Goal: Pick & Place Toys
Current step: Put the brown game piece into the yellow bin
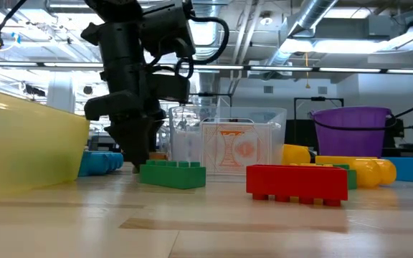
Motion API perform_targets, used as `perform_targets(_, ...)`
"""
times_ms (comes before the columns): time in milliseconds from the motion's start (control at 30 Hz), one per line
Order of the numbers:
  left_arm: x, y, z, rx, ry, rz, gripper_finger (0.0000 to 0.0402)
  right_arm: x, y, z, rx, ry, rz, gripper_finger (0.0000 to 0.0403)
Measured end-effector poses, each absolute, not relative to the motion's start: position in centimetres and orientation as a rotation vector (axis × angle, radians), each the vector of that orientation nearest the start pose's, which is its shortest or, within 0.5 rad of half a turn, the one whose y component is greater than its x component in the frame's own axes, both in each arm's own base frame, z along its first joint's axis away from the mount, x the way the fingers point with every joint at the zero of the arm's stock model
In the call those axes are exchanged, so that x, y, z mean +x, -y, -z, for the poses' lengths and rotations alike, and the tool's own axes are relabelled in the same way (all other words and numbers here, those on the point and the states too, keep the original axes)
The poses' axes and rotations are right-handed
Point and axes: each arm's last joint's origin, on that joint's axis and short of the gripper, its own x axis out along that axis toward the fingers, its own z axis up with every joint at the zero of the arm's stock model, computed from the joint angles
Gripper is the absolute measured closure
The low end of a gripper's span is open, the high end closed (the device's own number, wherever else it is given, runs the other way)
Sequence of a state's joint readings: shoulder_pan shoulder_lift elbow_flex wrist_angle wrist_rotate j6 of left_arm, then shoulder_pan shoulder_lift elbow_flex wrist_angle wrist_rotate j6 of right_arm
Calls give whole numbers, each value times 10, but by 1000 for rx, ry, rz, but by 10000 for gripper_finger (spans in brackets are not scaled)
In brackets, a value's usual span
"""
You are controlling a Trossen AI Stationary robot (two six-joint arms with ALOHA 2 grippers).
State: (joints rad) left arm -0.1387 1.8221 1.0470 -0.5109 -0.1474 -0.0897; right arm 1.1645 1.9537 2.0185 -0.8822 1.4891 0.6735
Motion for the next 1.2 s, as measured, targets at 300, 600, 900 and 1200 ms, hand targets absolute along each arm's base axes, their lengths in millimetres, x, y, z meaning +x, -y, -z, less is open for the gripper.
perform_targets(300, 312, 39, -175, 109, -1227, -69, 269, 187, -363, -373, -130, -86, 343, 3)
perform_targets(600, 282, 35, -231, 109, -1115, -62, 269, 187, -363, -373, -130, -86, 343, 3)
perform_targets(900, 251, 30, -274, 93, -988, -55, 268, 188, -363, -373, -129, -86, 343, 3)
perform_targets(1200, 240, 33, -283, 66, -974, -40, 268, 188, -363, -373, -128, -86, 343, 3)
